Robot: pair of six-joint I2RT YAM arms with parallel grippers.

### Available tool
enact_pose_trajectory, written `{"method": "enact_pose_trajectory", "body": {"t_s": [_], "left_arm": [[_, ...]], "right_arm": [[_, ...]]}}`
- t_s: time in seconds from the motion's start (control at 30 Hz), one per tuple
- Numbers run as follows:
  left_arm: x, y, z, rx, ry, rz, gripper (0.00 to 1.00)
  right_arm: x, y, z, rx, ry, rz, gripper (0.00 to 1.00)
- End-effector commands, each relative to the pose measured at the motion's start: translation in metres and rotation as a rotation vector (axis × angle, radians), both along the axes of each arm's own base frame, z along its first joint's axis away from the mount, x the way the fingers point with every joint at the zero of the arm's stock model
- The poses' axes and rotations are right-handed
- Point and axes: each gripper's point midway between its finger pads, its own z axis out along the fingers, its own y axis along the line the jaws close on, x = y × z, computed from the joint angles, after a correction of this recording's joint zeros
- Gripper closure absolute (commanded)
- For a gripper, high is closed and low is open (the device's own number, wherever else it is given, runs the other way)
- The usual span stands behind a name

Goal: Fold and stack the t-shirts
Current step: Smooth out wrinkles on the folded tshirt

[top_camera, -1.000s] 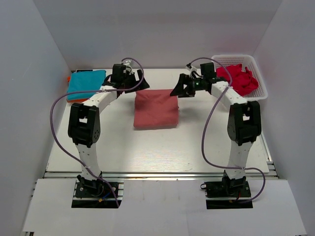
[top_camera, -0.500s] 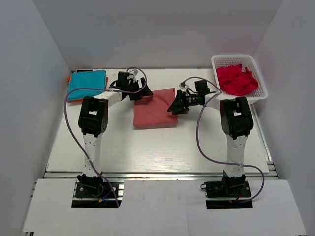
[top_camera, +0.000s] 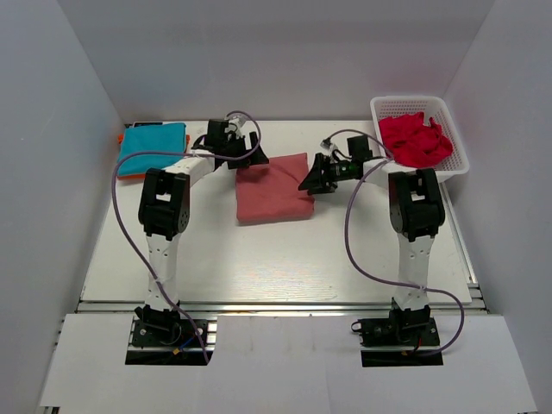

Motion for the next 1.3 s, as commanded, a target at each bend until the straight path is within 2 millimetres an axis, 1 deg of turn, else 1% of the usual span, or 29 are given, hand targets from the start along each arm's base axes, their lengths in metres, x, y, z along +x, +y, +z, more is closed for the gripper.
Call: {"method": "enact_pose_trajectory", "body": {"t_s": [0.0, 0.03, 0.1, 0.17, 0.2, 0.23, 0.3, 0.33, 0.4, 0.43, 0.47, 0.5, 0.53, 0.6, 0.63, 0.67, 0.7, 0.73, 0.77, 0.87, 0.93, 0.97, 1.03, 1.07, 1.1, 1.17, 1.2, 1.23, 1.27], "left_arm": [[0.004, -0.002, 0.092, 0.028, -0.22, -0.032, 0.0], [-0.007, -0.004, 0.107, 0.021, -0.246, -0.04, 0.0], [-0.012, -0.001, 0.123, 0.016, -0.298, -0.027, 0.0], [-0.022, 0.004, 0.125, 0.019, -0.308, -0.019, 0.0], [-0.025, 0.004, 0.117, 0.013, -0.292, -0.013, 0.0], [-0.025, 0.004, 0.117, 0.013, -0.292, -0.013, 0.0], [-0.021, 0.003, 0.108, 0.017, -0.278, -0.014, 0.0], [-0.02, 0.0, 0.104, 0.012, -0.271, -0.024, 0.0], [-0.014, -0.003, 0.099, 0.0, -0.259, -0.028, 0.0], [-0.011, -0.004, 0.084, 0.007, -0.234, -0.029, 0.0], [-0.008, -0.005, 0.077, 0.009, -0.225, -0.029, 0.0], [-0.003, -0.007, 0.078, 0.001, -0.225, -0.024, 0.0], [-0.002, -0.007, 0.06, 0.01, -0.188, -0.025, 0.0], [0.0, -0.003, 0.045, 0.006, -0.147, -0.021, 0.0], [0.002, 0.0, 0.039, 0.0, -0.14, -0.022, 0.0], [0.002, 0.0, 0.032, 0.003, -0.127, -0.022, 0.0], [0.001, 0.0, 0.02, 0.008, -0.106, -0.022, 0.0], [0.0, 0.001, 0.018, 0.016, -0.101, -0.028, 0.0], [-0.001, 0.003, 0.008, 0.028, -0.079, -0.02, 0.0], [-0.003, 0.009, -0.012, 0.064, -0.045, -0.004, 0.0], [-0.001, 0.016, -0.014, 0.081, -0.045, 0.004, 0.0], [-0.006, 0.016, -0.025, 0.085, -0.037, -0.012, 0.0], [-0.005, 0.017, -0.022, 0.068, -0.044, -0.02, 0.0], [0.0, 0.012, -0.005, 0.06, -0.089, -0.058, 0.0], [0.004, 0.012, 0.001, 0.065, -0.11, -0.065, 0.0], [0.019, 0.012, 0.04, 0.078, -0.211, -0.071, 0.0], [0.021, 0.012, 0.054, 0.079, -0.245, -0.074, 0.0], [0.023, 0.012, 0.081, 0.075, -0.298, -0.076, 0.0], [0.026, 0.012, 0.098, 0.074, -0.334, -0.066, 0.0]], "right_arm": [[0.016, 0.001, 0.076, -0.006, -0.203, -0.023, 0.1], [0.018, 0.002, 0.083, 0.002, -0.221, -0.026, 0.1], [0.021, 0.004, 0.097, 0.028, -0.227, -0.039, 0.1], [0.028, 0.008, 0.107, 0.057, -0.229, -0.04, 0.1], [0.03, 0.011, 0.11, 0.074, -0.237, -0.033, 0.1], [0.036, 0.013, 0.103, 0.072, -0.222, -0.039, 0.1], [0.05, 0.02, 0.115, 0.09, -0.248, -0.049, 0.1], [0.056, 0.023, 0.095, 0.086, -0.199, -0.053, 0.1], [0.072, 0.033, 0.111, 0.122, -0.249, -0.046, 0.1], [0.078, 0.036, 0.088, 0.12, -0.189, -0.052, 0.1], [0.087, 0.039, 0.095, 0.135, -0.207, -0.053, 0.1], [0.095, 0.042, 0.088, 0.14, -0.2, -0.058, 0.1], [0.102, 0.043, 0.083, 0.138, -0.193, -0.076, 0.1], [0.117, 0.044, 0.065, 0.141, -0.169, -0.103, 0.1], [0.12, 0.044, 0.061, 0.146, -0.147, -0.112, 0.1], [0.123, 0.043, 0.04, 0.139, -0.102, -0.128, 0.1], [0.128, 0.043, 0.031, 0.13, -0.097, -0.153, 0.1], [0.134, 0.039, 0.023, 0.112, -0.09, -0.185, 0.1], [0.139, 0.035, 0.001, 0.089, -0.06, -0.211, 0.1], [0.147, 0.027, -0.026, 0.056, 0.002, -0.272, 0.1], [0.148, 0.025, -0.041, 0.039, 0.034, -0.295, 0.1], [0.151, 0.023, -0.044, 0.03, 0.028, -0.301, 0.1], [0.149, 0.022, -0.042, 0.011, 0.052, -0.297, 0.1], [0.154, 0.021, -0.032, 0.01, 0.008, -0.285, 0.1], [0.158, 0.021, -0.008, 0.014, -0.06, -0.274, 0.1], [0.155, 0.022, 0.008, -0.02, -0.105, -0.257, 0.1], [0.157, 0.021, 0.036, -0.026, -0.179, -0.26, 0.1], [0.155, 0.022, 0.063, -0.021, -0.228, -0.257, 0.1], [0.149, 0.021, 0.085, -0.023, -0.274, -0.248, 0.1]]}}
